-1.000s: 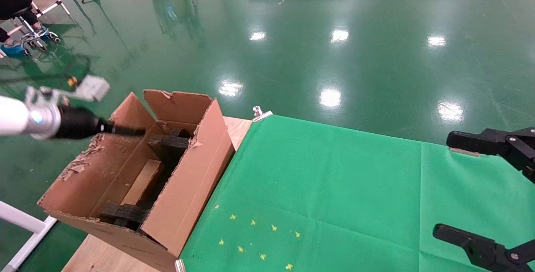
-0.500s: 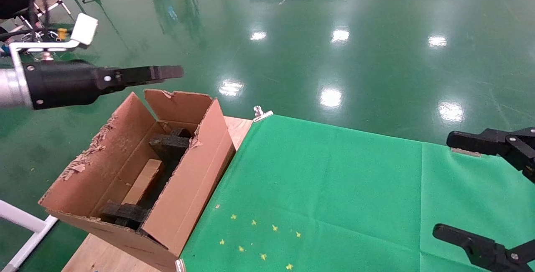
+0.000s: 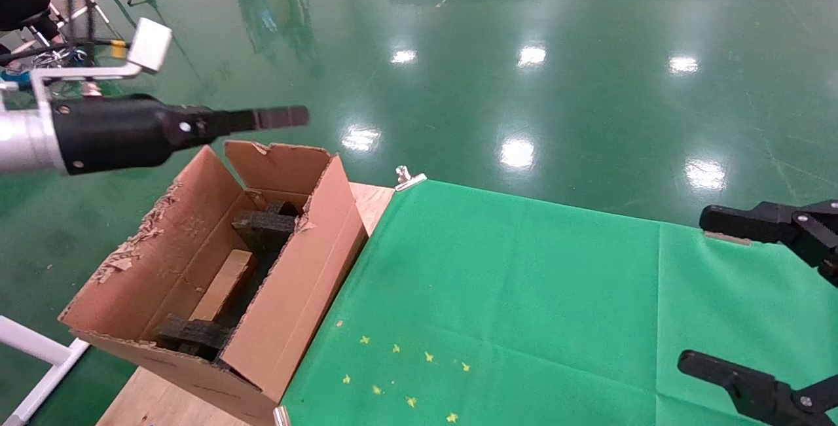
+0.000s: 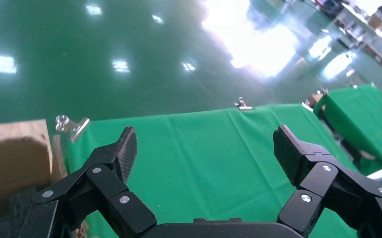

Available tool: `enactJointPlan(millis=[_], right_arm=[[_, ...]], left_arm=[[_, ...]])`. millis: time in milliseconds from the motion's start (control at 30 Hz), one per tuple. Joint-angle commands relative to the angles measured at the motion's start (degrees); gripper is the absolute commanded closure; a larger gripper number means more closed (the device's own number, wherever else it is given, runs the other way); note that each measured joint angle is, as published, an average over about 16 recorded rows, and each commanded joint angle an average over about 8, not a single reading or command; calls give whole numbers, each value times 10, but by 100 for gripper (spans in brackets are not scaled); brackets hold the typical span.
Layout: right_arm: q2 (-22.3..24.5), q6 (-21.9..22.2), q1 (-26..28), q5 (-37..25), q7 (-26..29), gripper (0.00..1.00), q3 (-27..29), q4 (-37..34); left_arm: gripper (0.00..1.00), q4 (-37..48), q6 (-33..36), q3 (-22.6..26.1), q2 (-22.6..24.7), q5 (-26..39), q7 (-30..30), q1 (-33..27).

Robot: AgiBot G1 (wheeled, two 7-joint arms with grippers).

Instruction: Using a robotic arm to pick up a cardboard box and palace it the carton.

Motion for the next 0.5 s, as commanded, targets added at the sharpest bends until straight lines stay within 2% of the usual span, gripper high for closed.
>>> enactJointPlan(millis=[33,500], right_arm=[[0,0,0,0,0,0,0,0],[0,0,0,0,0,0,0,0]], left_arm=[[0,-16,1,-6,1,-8,8,11],[0,-140,5,-51,10,-69,68,98]])
